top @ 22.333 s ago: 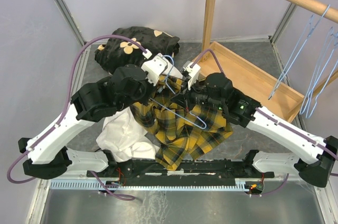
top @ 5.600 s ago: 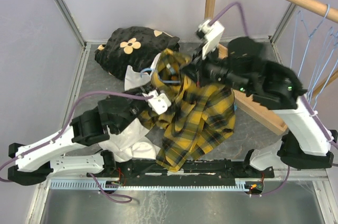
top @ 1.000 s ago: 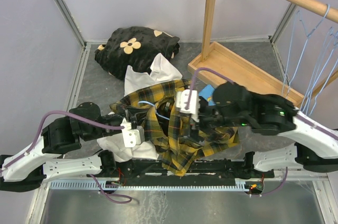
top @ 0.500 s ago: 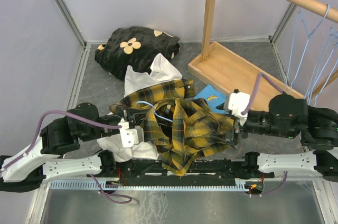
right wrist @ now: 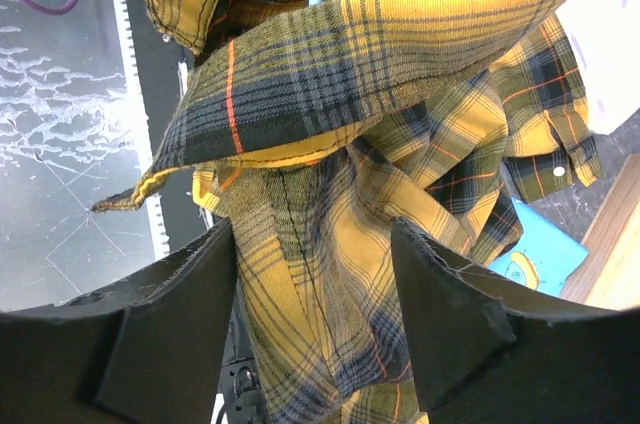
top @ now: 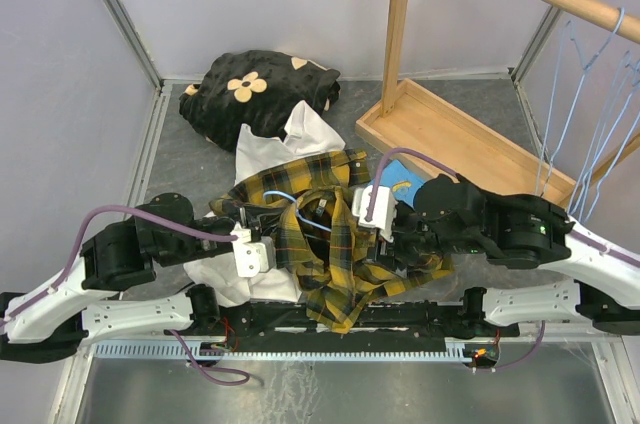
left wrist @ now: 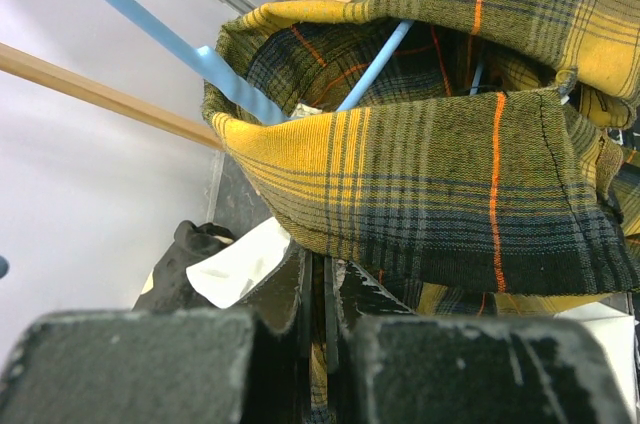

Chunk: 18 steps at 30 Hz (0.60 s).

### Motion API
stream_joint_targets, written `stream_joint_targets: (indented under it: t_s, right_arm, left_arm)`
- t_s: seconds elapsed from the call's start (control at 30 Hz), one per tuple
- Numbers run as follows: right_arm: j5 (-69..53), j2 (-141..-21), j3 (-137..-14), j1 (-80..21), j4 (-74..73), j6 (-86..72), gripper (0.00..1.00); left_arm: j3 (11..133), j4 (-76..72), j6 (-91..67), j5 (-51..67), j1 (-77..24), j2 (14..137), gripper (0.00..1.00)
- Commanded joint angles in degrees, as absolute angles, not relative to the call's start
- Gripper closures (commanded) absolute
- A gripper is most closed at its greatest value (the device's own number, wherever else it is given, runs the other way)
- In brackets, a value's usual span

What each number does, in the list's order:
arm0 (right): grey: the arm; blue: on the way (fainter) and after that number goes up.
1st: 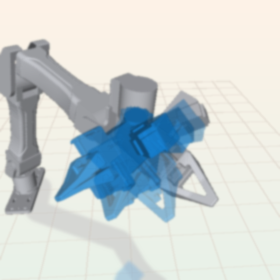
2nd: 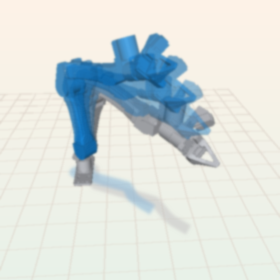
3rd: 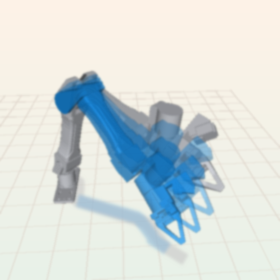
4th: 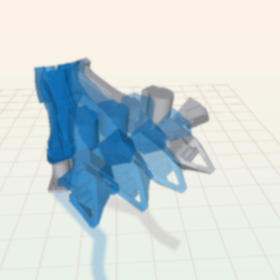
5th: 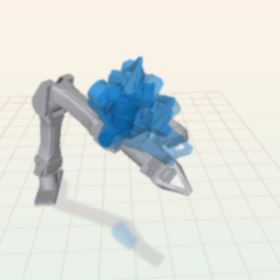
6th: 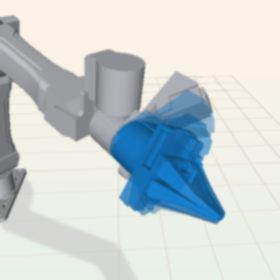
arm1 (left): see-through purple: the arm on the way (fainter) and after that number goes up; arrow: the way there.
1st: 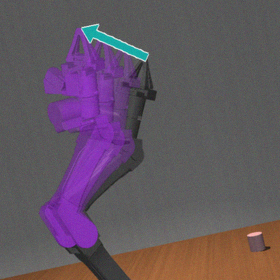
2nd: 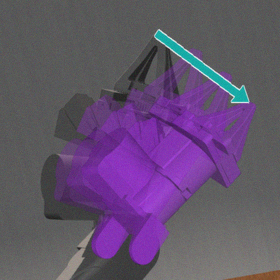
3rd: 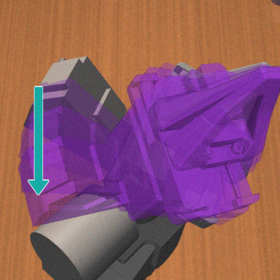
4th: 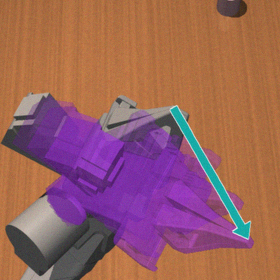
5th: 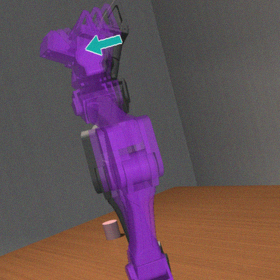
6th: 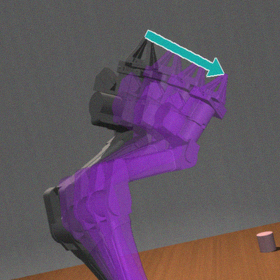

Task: Place the shirt on the hanger
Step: Hang the shirt on the hanger.

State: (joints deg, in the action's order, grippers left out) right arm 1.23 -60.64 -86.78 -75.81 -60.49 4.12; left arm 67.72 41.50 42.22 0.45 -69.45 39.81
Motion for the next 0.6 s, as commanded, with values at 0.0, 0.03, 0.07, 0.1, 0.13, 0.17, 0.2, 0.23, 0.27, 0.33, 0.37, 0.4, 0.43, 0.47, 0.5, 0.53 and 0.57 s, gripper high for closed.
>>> stream_joint_targets:
  t_s: [0.0,0.03,0.07,0.1,0.13,0.17,0.2,0.23,0.27,0.33,0.37,0.4,0.43,0.47,0.5,0.53,0.57]
  right_arm:
    - [1.5,-60.8,-86.1,-75.8,-55.1,3.2,0.33]
    - [1.8,-61.1,-85.9,-75.8,-54.5,3.0,0.36]
    - [2.0,-61.3,-85.8,-75.8,-53.5,2.8,0.38]
    - [2.2,-61.5,-85.7,-75.7,-52.9,2.6,0.40]
    - [2.1,-61.8,-85.7,-75.8,-51.7,2.4,0.42]
    - [2.0,-62.2,-85.8,-75.7,-50.7,2.2,0.44]
    - [2.0,-62.5,-85.8,-75.8,-50.1,2.1,0.45]
    - [2.1,-62.9,-85.9,-75.8,-49.4,2.0,0.47]
    - [2.2,-63.3,-86.0,-75.8,-48.7,1.9,0.48]
    - [2.4,-63.6,-85.6,-75.7,-46.9,1.5,0.51]
    - [2.3,-63.7,-85.3,-75.8,-45.9,1.4,0.52]
    - [2.2,-63.8,-84.9,-75.7,-45.0,1.2,0.52]
    - [2.2,-63.9,-84.8,-75.8,-44.3,1.2,0.53]
    - [2.2,-63.9,-84.7,-75.8,-43.8,1.2,0.54]
    - [1.9,-64.1,-84.8,-75.8,-43.4,1.1,0.59]
    - [1.6,-64.1,-84.9,-75.8,-43.2,1.2,0.64]
    - [1.4,-64.0,-85.2,-75.8,-43.1,1.3,0.74]
  left_arm:
    - [68.8,37.5,39.9,1.8,-69.3,39.5,0.97]
    - [68.8,37.4,39.8,1.8,-69.3,39.5,0.97]
    - [68.8,37.4,39.8,1.9,-69.3,39.5,0.97]
    - [68.8,37.4,39.8,2.0,-69.3,39.6,0.97]
    - [68.7,37.4,39.8,2.0,-69.4,39.7,0.97]
    - [68.7,37.4,39.8,2.1,-69.4,39.8,0.97]
    - [68.7,37.4,39.8,2.1,-69.4,39.8,0.97]
    - [68.7,37.2,39.8,2.1,-69.4,39.8,0.97]
    - [68.7,37.1,39.7,2.1,-69.3,39.8,0.97]
    - [68.7,36.6,39.6,2.3,-69.4,39.6,0.97]
    - [68.7,36.5,39.6,2.4,-69.4,39.5,0.97]
    - [68.7,36.2,39.5,2.6,-69.3,39.4,0.97]
    - [68.7,36.0,39.5,2.8,-69.3,39.3,0.97]
    - [68.7,35.9,39.5,2.8,-69.4,39.4,0.97]
    - [68.7,35.9,39.5,2.8,-69.3,39.3,0.97]
    - [68.7,35.9,39.5,2.6,-69.4,39.3,0.97]
    - [68.6,35.9,39.5,2.4,-69.4,39.3,0.97]
